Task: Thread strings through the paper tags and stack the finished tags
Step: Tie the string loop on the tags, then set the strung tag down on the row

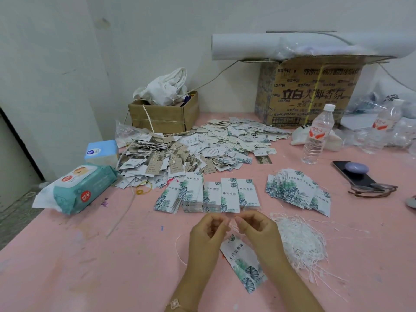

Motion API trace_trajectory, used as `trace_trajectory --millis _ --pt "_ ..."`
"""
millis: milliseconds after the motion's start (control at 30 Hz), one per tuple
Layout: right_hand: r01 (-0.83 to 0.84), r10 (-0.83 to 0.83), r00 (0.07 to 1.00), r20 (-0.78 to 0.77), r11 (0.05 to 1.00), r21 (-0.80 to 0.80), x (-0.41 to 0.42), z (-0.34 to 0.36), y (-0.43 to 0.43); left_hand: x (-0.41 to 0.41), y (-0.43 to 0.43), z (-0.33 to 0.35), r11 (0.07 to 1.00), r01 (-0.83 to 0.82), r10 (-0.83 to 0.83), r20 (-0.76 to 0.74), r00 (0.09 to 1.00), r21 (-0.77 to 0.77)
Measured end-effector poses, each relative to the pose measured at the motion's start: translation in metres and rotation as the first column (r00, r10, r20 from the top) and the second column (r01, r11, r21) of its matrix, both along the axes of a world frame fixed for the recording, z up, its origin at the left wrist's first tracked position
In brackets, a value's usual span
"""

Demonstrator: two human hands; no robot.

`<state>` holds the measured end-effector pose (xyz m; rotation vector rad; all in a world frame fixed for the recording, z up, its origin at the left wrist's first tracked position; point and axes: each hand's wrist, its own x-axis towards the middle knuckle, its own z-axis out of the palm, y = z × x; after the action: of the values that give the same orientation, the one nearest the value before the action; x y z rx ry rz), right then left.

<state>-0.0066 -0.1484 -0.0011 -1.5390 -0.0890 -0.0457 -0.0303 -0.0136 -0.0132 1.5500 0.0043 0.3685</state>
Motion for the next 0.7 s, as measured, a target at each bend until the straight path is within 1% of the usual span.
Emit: trace_trajectory --millis 167,267,400,700 --pt "0.015 -0.014 1.000 0.009 1.000 -0.021 0.0013 -0.0030 0.0017 -0.0010 -0.0018 -0.0009 0.995 -0.018 0.015 0.040 0.999 0.095" --pt "-0.004 0.004 1.000 -0.005 1.000 0.008 0.0010 -0.0017 0.0018 -0.0024 -0.0031 -0.0011 0.988 -0.048 0.039 0.064 0.997 0.144" --pt "-0.004 0.004 1.000 -0.003 0.999 0.036 0.0007 -0.0014 0.0002 -0.0031 -0.0032 -0.0002 0.986 -0.063 0.051 0.079 0.996 0.154" --pt "-0.022 0.023 0.999 0.043 1.000 -0.022 0.0019 -0.0016 -0.0011 -0.0022 -0.0027 -0.0002 0.988 -0.048 0.039 0.063 0.997 0.148"
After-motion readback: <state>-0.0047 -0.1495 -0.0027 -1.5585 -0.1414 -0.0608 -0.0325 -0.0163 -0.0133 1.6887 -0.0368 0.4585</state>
